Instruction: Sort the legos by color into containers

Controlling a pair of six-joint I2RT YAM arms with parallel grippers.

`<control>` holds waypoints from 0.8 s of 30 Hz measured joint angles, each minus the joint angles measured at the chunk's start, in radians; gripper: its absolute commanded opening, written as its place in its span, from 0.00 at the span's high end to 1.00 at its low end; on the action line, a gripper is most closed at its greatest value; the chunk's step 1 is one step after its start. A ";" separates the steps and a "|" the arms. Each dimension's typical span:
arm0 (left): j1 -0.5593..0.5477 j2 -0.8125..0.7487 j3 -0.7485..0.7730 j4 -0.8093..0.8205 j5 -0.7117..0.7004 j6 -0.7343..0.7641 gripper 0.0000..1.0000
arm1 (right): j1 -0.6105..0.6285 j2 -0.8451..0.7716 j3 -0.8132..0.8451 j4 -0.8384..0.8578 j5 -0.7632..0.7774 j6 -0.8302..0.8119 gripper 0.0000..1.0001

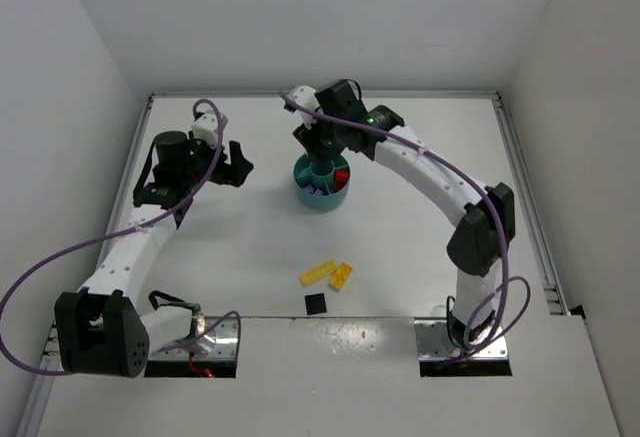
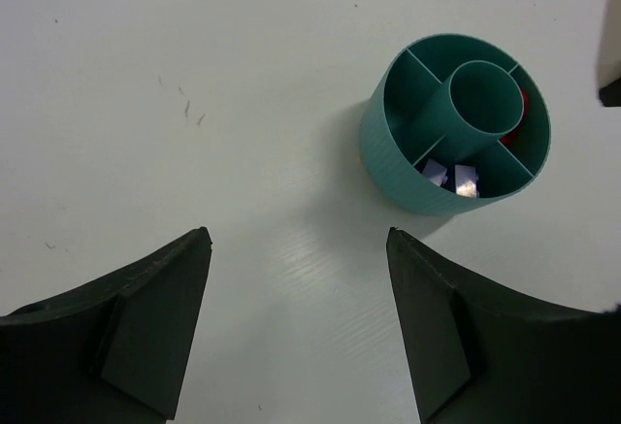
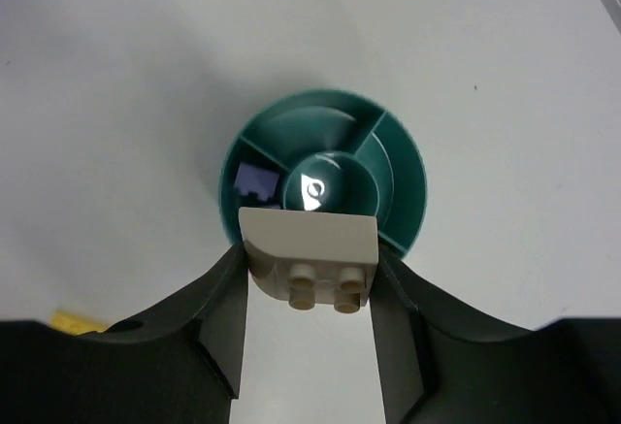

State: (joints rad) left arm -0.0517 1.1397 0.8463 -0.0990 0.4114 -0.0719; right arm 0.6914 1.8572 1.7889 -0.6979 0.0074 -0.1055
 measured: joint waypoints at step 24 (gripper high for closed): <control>0.000 0.030 0.009 0.051 0.002 -0.043 0.21 | -0.041 0.312 0.216 0.024 -0.195 -0.076 0.89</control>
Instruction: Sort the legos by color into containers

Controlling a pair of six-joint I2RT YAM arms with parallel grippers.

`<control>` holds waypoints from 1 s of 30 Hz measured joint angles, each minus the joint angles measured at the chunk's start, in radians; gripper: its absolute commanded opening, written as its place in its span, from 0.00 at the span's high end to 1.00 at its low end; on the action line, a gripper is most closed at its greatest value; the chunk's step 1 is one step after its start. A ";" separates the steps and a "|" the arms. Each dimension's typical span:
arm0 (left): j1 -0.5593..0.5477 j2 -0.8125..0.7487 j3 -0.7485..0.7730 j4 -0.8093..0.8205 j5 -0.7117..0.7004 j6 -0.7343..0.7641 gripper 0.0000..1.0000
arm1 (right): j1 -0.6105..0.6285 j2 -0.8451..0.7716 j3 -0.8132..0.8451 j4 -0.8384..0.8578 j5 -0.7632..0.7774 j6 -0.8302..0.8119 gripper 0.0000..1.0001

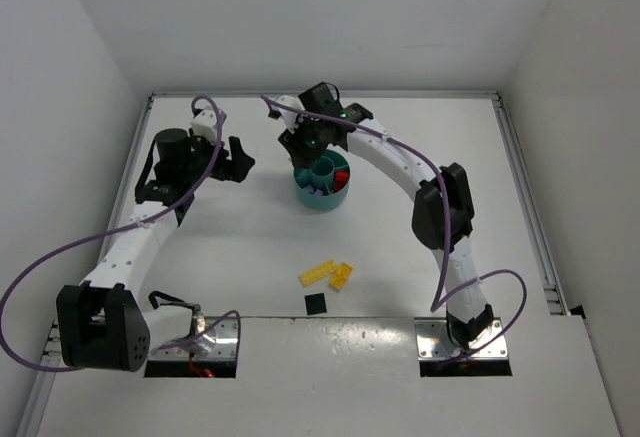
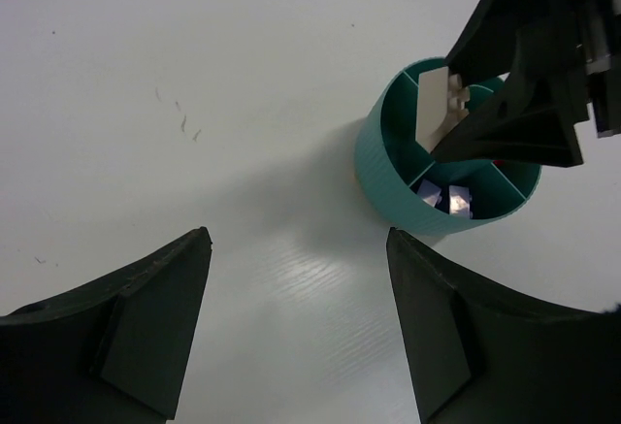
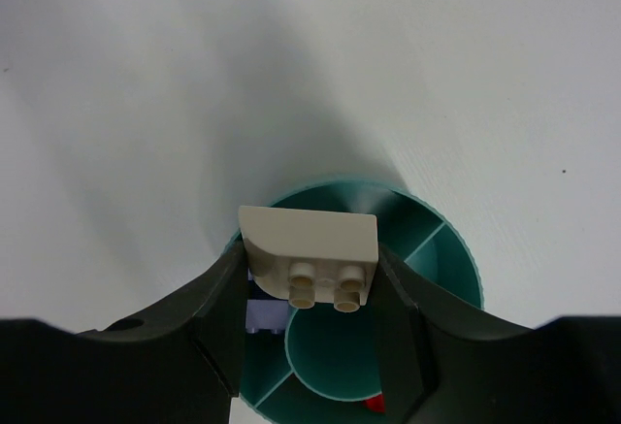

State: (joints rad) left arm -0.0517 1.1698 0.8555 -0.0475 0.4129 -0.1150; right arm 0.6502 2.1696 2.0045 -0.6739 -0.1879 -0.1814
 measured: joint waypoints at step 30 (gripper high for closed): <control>0.000 0.012 -0.023 0.013 0.014 -0.003 0.20 | 0.000 0.138 0.098 -0.045 0.089 -0.076 0.53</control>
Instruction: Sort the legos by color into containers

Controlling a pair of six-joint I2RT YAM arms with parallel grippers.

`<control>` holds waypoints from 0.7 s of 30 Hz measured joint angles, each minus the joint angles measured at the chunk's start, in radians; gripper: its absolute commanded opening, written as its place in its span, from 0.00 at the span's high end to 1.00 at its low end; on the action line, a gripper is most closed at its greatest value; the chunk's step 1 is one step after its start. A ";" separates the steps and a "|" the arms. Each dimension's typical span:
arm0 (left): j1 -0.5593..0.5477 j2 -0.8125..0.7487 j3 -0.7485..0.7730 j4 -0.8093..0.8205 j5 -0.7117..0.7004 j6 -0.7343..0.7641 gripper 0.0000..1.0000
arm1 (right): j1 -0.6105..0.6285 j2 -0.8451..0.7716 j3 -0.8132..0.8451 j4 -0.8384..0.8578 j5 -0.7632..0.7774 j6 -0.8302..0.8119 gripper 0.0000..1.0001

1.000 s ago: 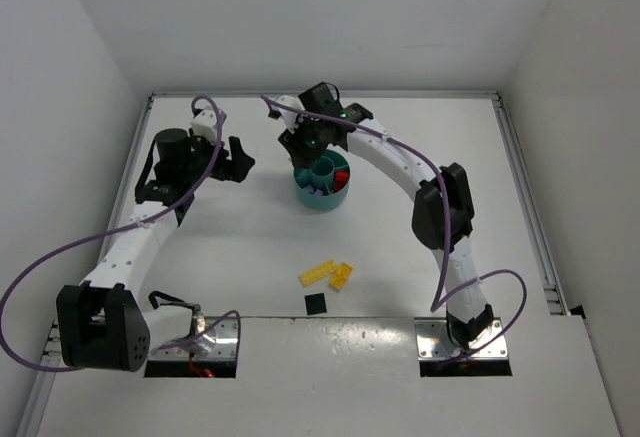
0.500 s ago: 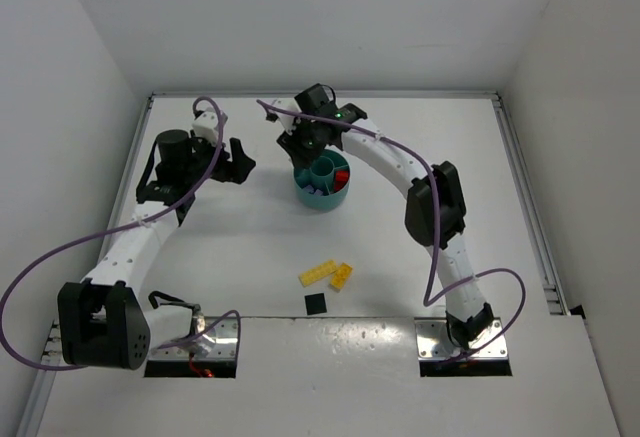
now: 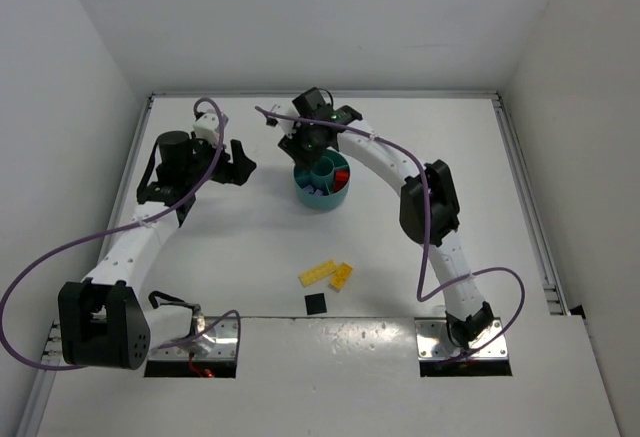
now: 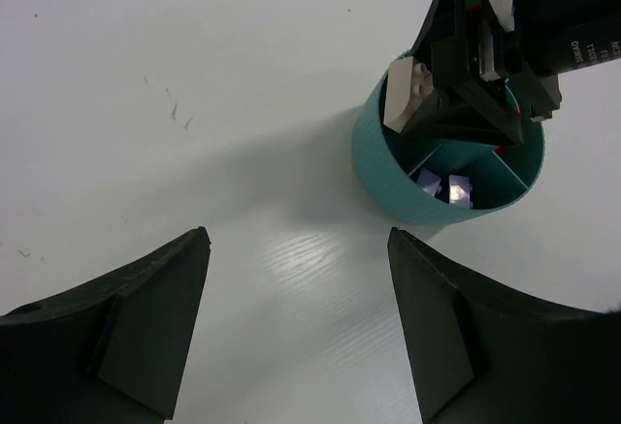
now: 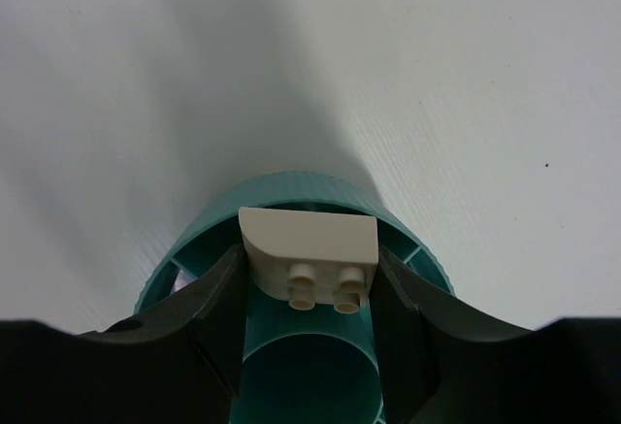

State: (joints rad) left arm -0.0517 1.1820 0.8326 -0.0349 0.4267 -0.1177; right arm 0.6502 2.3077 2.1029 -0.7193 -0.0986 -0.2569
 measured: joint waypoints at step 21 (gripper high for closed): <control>-0.068 -0.061 -0.051 -0.047 0.032 0.135 0.21 | -0.013 -0.134 -0.066 0.014 0.017 0.077 0.41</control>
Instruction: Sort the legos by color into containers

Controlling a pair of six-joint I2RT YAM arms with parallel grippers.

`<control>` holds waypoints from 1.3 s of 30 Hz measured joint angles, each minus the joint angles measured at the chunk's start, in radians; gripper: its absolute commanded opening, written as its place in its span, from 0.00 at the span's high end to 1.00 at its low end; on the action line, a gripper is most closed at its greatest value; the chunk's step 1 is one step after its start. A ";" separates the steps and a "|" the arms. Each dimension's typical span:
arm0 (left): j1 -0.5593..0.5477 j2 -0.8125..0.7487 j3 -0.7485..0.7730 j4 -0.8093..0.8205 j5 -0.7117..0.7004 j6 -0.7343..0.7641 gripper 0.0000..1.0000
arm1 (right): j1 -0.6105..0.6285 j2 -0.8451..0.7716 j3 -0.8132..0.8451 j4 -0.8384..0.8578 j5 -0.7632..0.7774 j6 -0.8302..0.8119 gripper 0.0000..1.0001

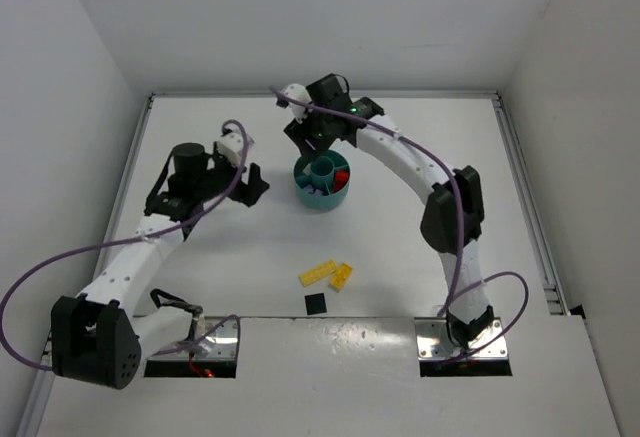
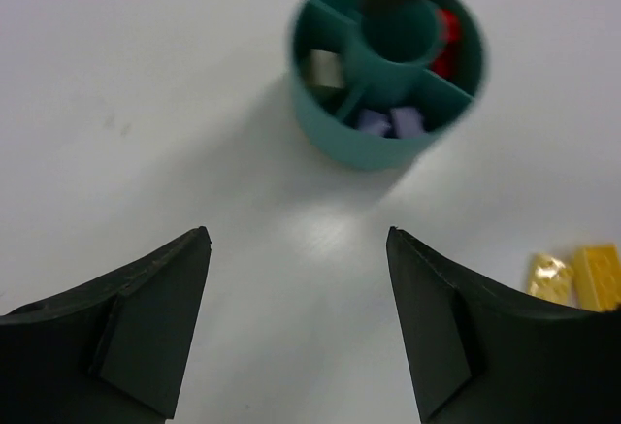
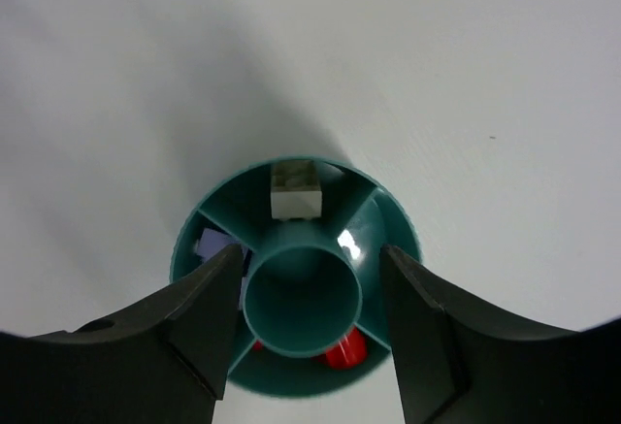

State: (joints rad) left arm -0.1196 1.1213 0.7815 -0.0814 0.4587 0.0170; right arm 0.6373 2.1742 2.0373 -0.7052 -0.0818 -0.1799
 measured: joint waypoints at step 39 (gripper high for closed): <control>-1.086 0.476 0.211 -0.570 -0.417 0.085 0.38 | -0.523 -0.499 -0.702 0.011 -0.048 0.182 0.41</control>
State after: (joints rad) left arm -1.2057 1.5974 0.9920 -0.6518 0.0422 0.1020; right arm 0.1146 1.6752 1.3354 -0.6941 -0.1303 0.0025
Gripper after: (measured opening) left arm 0.621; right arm 0.585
